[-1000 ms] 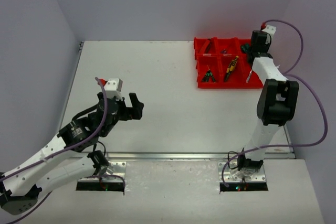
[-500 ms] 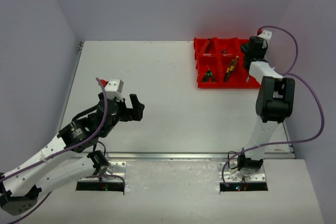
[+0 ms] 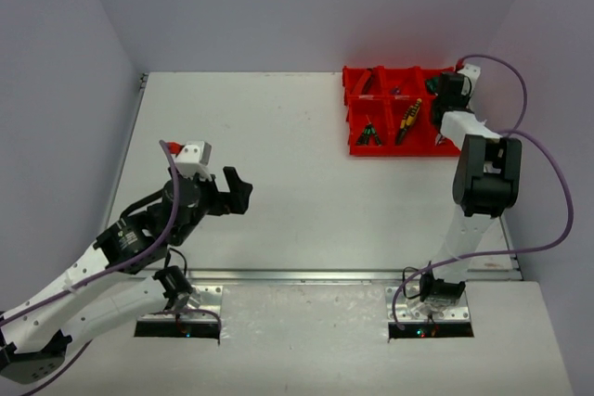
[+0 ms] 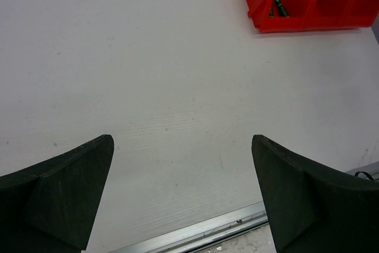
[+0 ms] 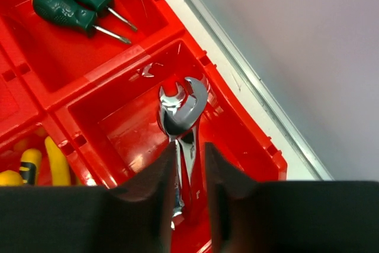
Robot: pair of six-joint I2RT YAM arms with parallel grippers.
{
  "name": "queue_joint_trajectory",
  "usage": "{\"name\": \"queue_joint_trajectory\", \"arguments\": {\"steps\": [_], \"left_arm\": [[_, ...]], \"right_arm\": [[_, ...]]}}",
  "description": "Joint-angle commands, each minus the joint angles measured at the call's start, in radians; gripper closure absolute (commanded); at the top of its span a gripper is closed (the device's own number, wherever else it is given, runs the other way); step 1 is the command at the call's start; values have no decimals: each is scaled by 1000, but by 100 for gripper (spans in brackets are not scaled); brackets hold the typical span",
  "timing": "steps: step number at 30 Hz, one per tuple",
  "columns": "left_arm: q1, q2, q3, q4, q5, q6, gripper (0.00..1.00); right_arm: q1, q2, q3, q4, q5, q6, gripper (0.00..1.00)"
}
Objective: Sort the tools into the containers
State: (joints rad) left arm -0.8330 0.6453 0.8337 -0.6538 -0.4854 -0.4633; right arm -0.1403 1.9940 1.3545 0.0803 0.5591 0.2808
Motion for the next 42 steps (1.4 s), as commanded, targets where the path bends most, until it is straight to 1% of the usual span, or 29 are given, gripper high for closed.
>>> {"name": "queue_joint_trajectory", "arguments": {"steps": [1,2,3,7,10,11,12,14,15,17,19,21,23,25,28,30,32,35,37,38,40,42], "left_arm": [[-5,2,2,47,14,17,0],[-5,1,2,48,14,18,0],[-5,1,2,49,16,19,0],[-6,4,1,52,23,22,0],[-5,11,3,47,11,21,0],[-5,15,8,40,-17,14,0],[-5,19,11,35,-25,5,0],[-5,34,24,3,-85,-26,0],[-5,36,25,0,-109,-29,0],[-2,57,43,-43,-198,-78,0],[5,70,61,-106,-285,-148,0],[13,75,75,-138,-359,-189,0],[18,71,71,-144,-389,-222,0],[24,73,63,-122,-405,-230,0],[26,99,13,-29,-353,-169,0],[26,145,2,20,-314,-121,0],[27,215,37,-9,-288,-121,0],[26,291,91,-45,-345,-128,0],[28,310,76,10,-414,-49,0],[30,323,78,14,-439,-32,0],[41,346,100,-19,-488,-49,0],[50,366,125,-57,-521,-74,0]], "right_arm": [[-11,23,146,-138,-6,70,66],[-12,32,161,-159,-12,78,57],[-12,28,163,-169,-28,86,51],[-10,-17,154,-199,-93,125,34],[-3,-60,147,-237,-142,160,27],[7,-90,136,-247,-173,169,22],[9,-115,124,-251,-188,170,20],[31,-189,85,-286,-228,181,6],[33,-196,81,-290,-231,182,2],[64,-269,31,-340,-258,179,1],[104,-366,-29,-385,-270,136,1],[171,-479,-87,-442,-266,106,1],[223,-558,-132,-522,-206,88,1],[293,-662,-215,-525,-154,76,1],[384,-801,-320,-518,-178,56,1],[402,-888,-358,-552,-198,80,1],[411,-981,-394,-573,-262,90,1],[413,-1106,-454,-564,-347,73,1],[413,-1176,-515,-522,-379,40,1],[413,-1205,-539,-515,-399,20,1],[413,-1230,-553,-533,-400,5,1],[413,-1242,-543,-583,-355,19,1]]}}
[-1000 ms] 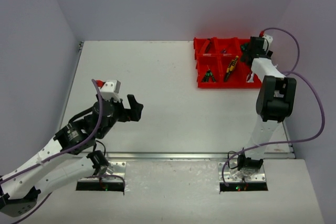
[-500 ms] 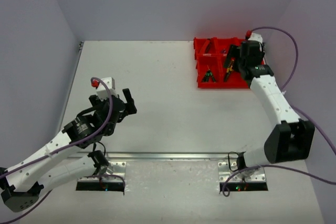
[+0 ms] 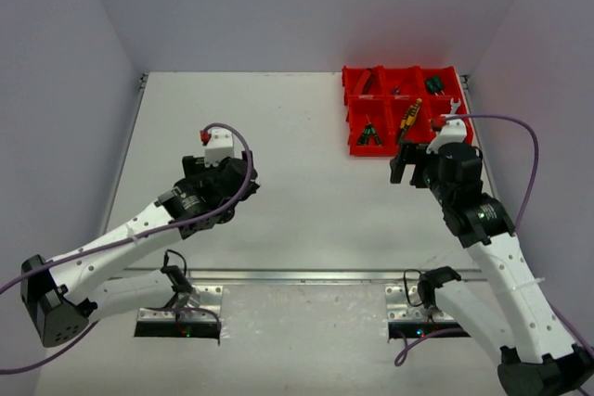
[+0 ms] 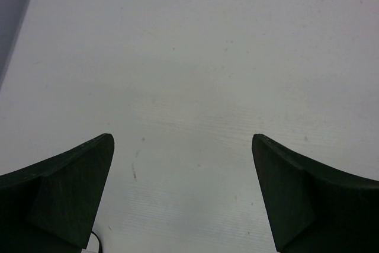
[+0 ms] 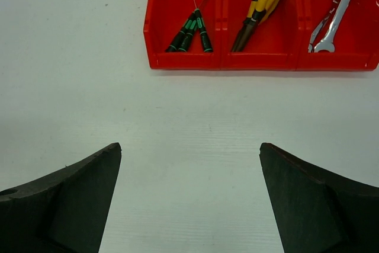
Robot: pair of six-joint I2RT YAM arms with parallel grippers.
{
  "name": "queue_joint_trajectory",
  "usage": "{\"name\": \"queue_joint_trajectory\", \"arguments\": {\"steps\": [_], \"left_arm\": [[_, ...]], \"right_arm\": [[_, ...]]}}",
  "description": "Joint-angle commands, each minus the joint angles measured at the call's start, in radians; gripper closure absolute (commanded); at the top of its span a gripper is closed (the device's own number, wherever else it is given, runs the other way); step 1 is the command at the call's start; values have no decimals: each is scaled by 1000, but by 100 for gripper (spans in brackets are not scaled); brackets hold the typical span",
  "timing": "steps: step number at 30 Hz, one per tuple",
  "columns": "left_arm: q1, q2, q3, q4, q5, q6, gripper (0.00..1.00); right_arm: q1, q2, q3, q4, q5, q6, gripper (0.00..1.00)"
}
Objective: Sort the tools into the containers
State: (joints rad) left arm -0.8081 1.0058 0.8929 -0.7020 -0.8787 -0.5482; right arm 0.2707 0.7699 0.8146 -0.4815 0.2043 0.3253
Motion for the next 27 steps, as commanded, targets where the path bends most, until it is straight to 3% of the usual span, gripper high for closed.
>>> {"name": "queue_joint_trajectory", "arguments": {"steps": [1,9,17,27], "left_arm": [[39,4,73,-12,-136,7,0],[332,-173,-3,220,126,89,0],[362,-390,-129,341,159,155,0],[362,-409,-158,346,168,189,0]], "right_arm": [[2,-23,6,-52,20,-15,1],[2,-105,-77,-5,19,-43,1],[2,-108,-73,2,41,-45,1],[2,-130,-103,47,-7,-26,1]]}}
